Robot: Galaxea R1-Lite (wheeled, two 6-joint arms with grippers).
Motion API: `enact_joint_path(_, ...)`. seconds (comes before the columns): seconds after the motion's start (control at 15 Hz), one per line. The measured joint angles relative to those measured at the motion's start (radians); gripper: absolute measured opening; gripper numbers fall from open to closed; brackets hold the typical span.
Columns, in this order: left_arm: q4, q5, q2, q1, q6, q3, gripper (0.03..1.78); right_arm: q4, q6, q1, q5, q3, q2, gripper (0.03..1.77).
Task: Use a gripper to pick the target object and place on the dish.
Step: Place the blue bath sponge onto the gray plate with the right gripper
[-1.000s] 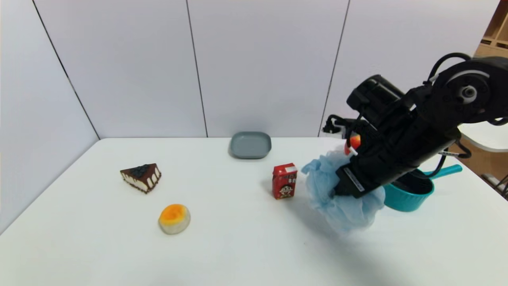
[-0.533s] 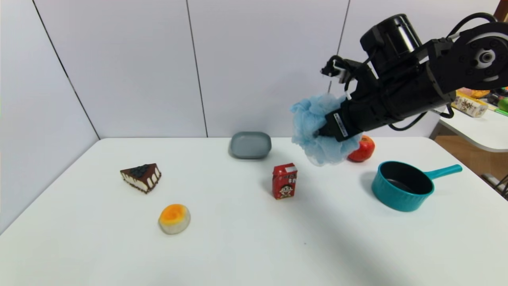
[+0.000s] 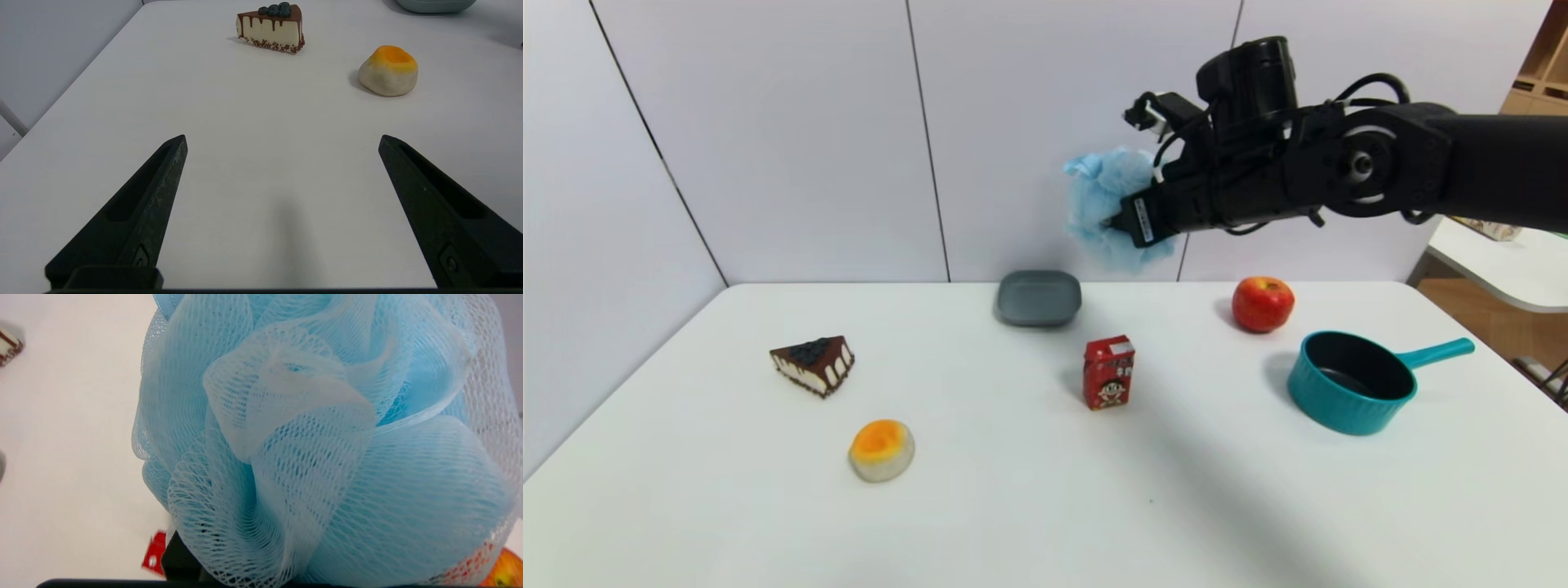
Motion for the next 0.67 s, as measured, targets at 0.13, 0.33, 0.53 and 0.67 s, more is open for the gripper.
enact_joint_path(0.13,0.000,0.000,0.000,0.000,0.000,0.000,1.69,-0.082,-0.003,0.022,0.001,-0.030,0.061,0.67)
enact_joint_path(0.33,0.000,0.000,0.000,0.000,0.000,0.000,1.69,-0.248,-0.003,0.060,0.011,-0.044,0.151,0.67)
enact_joint_path(0.53,0.000,0.000,0.000,0.000,0.000,0.000,1.69,-0.299,-0.003,0.079,0.019,-0.048,0.217,0.67)
enact_joint_path(0.67,0.000,0.000,0.000,0.000,0.000,0.000,1.69,-0.311,-0.007,0.082,0.019,-0.049,0.256,0.67)
